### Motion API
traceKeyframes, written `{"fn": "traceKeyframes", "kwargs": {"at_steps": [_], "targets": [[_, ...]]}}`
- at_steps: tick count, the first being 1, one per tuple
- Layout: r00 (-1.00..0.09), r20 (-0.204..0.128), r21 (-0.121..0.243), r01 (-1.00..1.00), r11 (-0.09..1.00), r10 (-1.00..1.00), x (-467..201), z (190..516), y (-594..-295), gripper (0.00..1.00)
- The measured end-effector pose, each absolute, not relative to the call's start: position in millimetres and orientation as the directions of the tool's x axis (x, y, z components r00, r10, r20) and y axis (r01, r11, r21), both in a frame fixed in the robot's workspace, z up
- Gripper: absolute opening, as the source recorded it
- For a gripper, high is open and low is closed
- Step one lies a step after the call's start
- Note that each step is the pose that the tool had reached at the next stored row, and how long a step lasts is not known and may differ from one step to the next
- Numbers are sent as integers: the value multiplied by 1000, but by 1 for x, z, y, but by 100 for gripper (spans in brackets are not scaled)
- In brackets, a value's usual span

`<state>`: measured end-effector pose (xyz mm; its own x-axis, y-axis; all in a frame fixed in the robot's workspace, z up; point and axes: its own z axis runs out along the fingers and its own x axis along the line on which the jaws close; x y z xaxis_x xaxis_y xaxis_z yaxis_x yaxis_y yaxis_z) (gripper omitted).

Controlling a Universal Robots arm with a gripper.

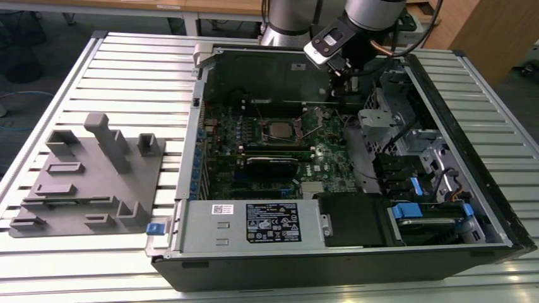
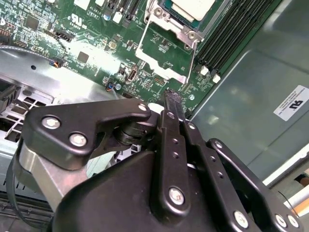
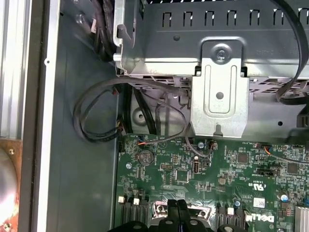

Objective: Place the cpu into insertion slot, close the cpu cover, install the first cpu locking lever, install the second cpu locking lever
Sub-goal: 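Close the cpu cover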

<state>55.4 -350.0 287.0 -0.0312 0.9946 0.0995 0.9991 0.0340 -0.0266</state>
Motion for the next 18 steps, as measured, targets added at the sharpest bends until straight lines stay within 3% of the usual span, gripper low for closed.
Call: {"fn": "traceKeyframes", "kwargs": {"at_steps": [18], "targets": [[-31,99,-27,999,34,995,66,262,-350,11]]}}
